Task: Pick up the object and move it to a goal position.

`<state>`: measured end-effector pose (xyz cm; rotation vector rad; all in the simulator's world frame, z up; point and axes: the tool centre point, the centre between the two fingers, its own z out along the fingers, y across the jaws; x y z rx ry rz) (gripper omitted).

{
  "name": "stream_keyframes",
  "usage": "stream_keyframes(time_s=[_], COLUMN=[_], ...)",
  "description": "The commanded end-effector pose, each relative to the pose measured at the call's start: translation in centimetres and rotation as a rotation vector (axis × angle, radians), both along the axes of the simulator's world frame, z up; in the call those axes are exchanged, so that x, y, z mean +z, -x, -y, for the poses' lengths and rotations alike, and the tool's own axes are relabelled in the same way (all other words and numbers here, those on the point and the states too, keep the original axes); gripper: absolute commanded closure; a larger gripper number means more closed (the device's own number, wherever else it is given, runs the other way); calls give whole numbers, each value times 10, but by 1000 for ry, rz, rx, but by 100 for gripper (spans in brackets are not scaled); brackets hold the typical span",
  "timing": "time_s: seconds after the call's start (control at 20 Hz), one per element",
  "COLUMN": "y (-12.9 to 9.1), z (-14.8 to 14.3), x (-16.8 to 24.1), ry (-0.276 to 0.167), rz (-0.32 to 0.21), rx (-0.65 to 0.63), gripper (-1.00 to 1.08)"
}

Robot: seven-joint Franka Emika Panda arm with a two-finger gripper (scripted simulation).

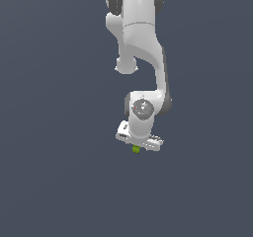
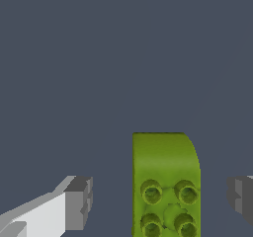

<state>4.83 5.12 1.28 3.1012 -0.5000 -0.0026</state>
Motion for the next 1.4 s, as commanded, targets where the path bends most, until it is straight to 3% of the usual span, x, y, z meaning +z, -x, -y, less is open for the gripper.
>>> stream_keyframes(time_s=[0.0,0.75,1.35], y=[-1,-2,-15], z=[0,-3,-35], x=[0,10,101], ry=[0,0,0], rz=[2,2,2], rx=[0,0,0], gripper=[108,108,108])
